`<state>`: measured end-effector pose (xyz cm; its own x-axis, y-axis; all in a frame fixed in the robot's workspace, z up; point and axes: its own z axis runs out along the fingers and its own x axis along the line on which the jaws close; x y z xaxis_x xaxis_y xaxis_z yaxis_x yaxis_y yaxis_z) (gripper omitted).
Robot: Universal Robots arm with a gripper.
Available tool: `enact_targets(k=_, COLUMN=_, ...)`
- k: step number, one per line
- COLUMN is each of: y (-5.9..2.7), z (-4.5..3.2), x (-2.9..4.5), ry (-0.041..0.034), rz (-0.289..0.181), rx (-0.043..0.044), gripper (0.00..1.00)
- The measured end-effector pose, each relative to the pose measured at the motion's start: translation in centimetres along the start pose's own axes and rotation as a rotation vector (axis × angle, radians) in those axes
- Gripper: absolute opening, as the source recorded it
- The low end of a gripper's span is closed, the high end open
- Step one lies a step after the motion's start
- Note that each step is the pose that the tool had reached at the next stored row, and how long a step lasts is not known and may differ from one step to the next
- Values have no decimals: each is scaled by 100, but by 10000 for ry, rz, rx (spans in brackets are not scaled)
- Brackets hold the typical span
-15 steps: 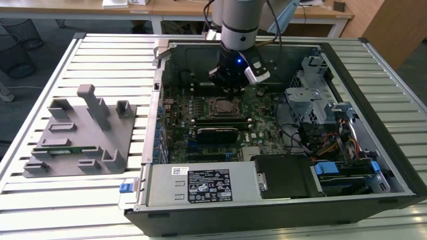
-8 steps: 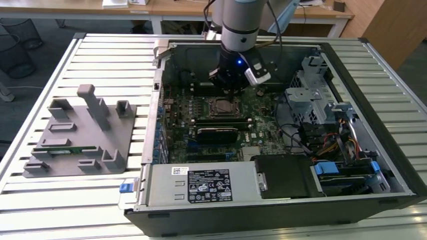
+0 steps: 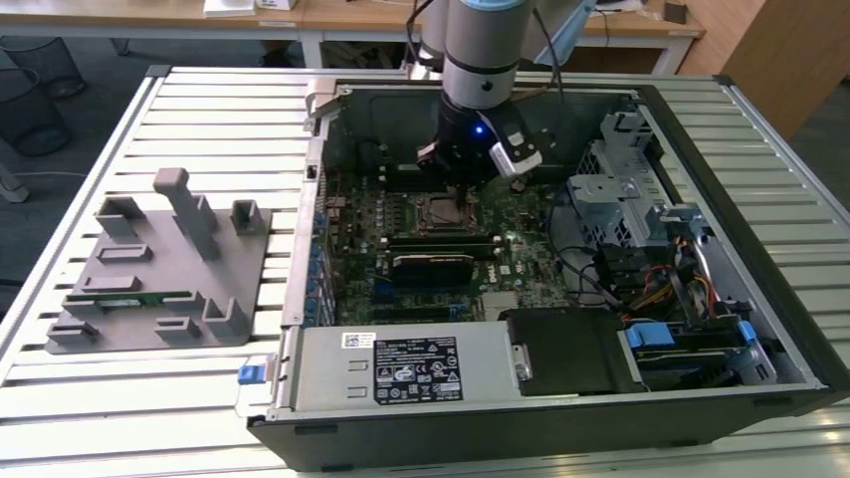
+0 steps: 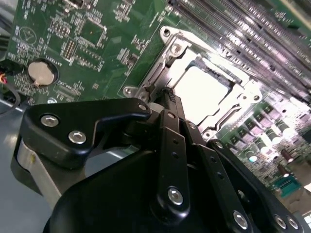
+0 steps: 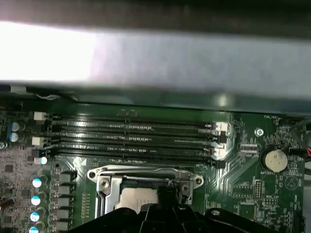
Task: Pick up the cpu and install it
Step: 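Install the second cpu locking lever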
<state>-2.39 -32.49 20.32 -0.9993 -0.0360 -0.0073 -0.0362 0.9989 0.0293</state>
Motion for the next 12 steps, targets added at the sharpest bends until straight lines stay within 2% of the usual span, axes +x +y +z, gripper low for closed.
enact_targets(k=2, y=-24, z=-1, x=-3, ry=1, rz=0, rx=0, gripper=11)
enact_targets(k=4, y=-31, z=-33, x=-3, ry=7, rz=1, rx=0, gripper=11)
enact_targets(k=9, y=-26, z=-243, x=-5, ry=20, rz=1, rx=-1, gripper=11)
enact_targets(k=10, y=-26, z=-271, x=-6, ry=25, rz=1, rx=-1, gripper=11)
enact_targets(k=12, y=-59, z=-280, x=-5, ry=28, rz=0, rx=-3, gripper=11)
